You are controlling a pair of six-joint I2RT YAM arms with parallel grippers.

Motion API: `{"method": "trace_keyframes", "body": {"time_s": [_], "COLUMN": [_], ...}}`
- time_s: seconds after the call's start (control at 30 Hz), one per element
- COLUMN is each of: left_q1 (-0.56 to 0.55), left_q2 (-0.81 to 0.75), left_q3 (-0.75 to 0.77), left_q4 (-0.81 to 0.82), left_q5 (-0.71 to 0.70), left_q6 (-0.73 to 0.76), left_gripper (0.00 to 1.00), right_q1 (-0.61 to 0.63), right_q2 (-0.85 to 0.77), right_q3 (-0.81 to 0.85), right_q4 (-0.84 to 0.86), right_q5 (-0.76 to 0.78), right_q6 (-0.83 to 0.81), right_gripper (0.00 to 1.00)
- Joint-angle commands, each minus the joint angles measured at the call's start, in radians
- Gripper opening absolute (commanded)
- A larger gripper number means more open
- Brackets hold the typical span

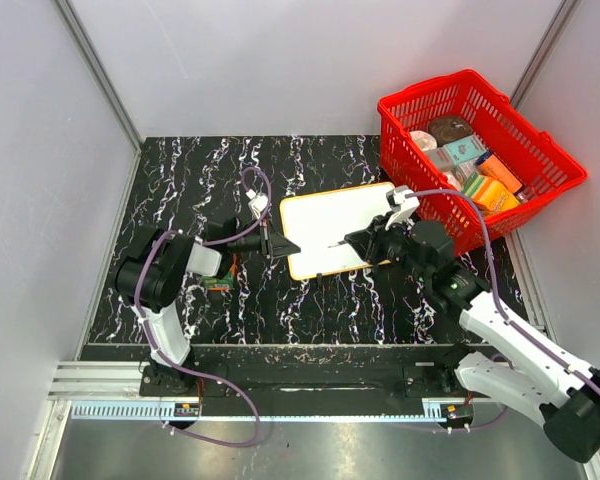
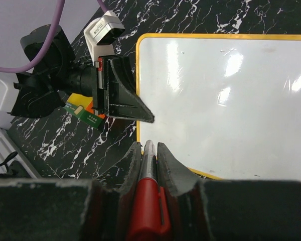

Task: Write a sentence on the whiteboard
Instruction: Hold the whiteboard on the whiteboard stand.

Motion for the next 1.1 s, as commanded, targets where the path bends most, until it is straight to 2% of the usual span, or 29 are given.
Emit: {"method": "trace_keyframes", "body": {"time_s": [0.0,0.13,0.27,0.43,0.73,1.07], "left_q1": [-0.014,-0.014,-0.012,-0.012,-0.006,0.008], "left_q2": [0.004,0.009,0.003,-0.025,0.021,0.029], "left_q3": [-0.051,-0.055,-0.123,-0.195,-0.216,-0.224], "left_q4": [-0.071,-0.077,0.067,0.151,0.274,0.285], "left_q5": [-0.047,-0.036,-0.022,-0.054,-0.030,-0.054], "left_q6": [0.150,0.188,0.145,0.141,0.095,0.081], "left_gripper": [0.00,0.00,0.00,0.00,0.00,0.00], "right_q1": [-0.003,-0.003,-0.003,-0.004,-0.003,-0.016], "right_q2": [0.050,0.080,0.087,0.100,0.143,0.235], "right_q3": [0.064,0.076,0.064,0.050,0.055,0.148], "right_q4": [0.075,0.106,0.148,0.175,0.218,0.182], "right_q5": [-0.012,-0.036,-0.046,-0.047,-0.047,-0.004], "right_q6": [-0.079,-0.084,-0.084,-0.081,-0.053,-0.009], "right_gripper": [0.00,0.00,0.00,0.00,0.00,0.00]}}
